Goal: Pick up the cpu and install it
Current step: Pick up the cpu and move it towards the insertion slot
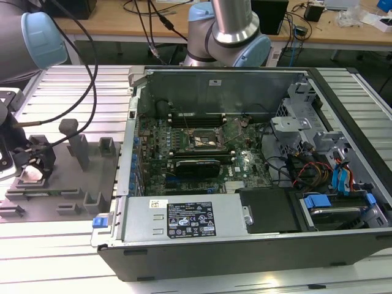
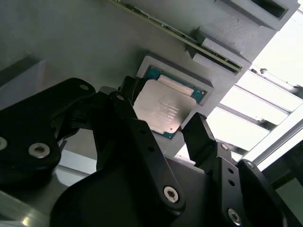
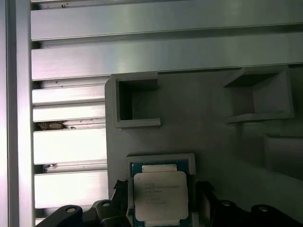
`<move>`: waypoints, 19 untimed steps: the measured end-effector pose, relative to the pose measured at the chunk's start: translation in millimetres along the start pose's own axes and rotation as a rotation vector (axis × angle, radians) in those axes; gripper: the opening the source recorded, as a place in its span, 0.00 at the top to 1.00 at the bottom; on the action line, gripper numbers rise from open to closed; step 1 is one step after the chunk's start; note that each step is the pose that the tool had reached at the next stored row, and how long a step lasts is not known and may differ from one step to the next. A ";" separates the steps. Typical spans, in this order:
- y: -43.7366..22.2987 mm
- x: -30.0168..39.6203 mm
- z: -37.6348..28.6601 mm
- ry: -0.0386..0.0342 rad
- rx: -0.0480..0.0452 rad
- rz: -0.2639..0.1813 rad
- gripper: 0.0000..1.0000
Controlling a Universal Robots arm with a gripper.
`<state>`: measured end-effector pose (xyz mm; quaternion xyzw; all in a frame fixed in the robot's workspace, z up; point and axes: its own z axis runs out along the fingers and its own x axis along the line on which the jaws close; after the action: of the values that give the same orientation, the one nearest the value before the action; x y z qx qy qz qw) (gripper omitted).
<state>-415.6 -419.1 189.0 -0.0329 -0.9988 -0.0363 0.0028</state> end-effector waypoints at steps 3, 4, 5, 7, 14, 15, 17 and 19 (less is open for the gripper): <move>0.1 0.0 0.7 -0.0001 -0.0001 0.000 0.32; 0.1 0.0 0.7 -0.0001 -0.0001 0.000 0.32; 0.1 0.0 0.8 -0.0001 -0.0001 0.000 0.32; 0.2 0.1 0.8 -0.0001 -0.0001 0.000 0.32; 0.8 2.2 0.8 -0.0001 -0.0001 0.000 0.32; 0.8 2.2 0.8 -0.0001 0.0000 0.000 0.32; 0.7 2.3 1.0 0.0000 0.0000 0.000 0.32; 0.7 2.3 1.0 0.0000 0.0001 0.000 0.32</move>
<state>-417.8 -418.2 188.1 -0.0329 -0.9988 -0.0363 0.0028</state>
